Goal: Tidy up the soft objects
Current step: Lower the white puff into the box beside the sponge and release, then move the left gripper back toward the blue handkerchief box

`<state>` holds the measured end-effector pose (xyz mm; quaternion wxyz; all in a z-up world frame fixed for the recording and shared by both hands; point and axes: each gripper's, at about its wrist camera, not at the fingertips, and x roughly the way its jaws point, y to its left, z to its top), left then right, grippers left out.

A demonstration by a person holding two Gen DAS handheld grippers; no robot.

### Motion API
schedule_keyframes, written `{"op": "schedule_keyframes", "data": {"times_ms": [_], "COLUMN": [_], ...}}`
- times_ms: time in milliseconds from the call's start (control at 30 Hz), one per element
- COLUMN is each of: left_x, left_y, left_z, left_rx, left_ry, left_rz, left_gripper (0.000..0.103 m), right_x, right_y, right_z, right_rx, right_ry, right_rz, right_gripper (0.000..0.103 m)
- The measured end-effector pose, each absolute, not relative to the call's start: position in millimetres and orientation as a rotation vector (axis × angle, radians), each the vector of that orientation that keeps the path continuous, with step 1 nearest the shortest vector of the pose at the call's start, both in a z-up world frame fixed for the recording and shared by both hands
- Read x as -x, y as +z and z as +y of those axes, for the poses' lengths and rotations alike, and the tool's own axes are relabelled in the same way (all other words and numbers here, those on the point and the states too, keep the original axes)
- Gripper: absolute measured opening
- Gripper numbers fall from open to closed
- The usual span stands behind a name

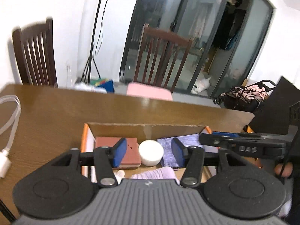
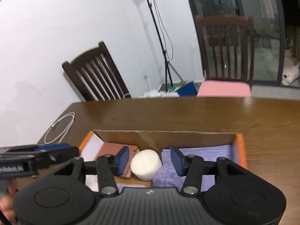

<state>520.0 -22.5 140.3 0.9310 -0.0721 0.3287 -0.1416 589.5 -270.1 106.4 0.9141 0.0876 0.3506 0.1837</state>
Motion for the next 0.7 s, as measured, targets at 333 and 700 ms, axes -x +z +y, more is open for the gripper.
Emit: {"op": "schedule_keyframes", "data": {"times_ms": [333,700], "left_x": [-390.3,-222.5], "left_y": [184.1,115.8], "left_z": [-14.5,-19.1], "left_rx": [0.052,-0.023], "left_ry": [-0.292,-0.270], "left_rz": [0.546,0.413], "left_gripper": [0.080,0.084], "right_x": [-452.3,-280.5], "right_y": [165.6,110.5], "right_z": [-334.9,-315.0], "right_rx": [-0.153,0.018], "right_ry": [0.292,0.362], "right_rz": [0.593,0.420], "right_gripper": [0.068,0.081]}}
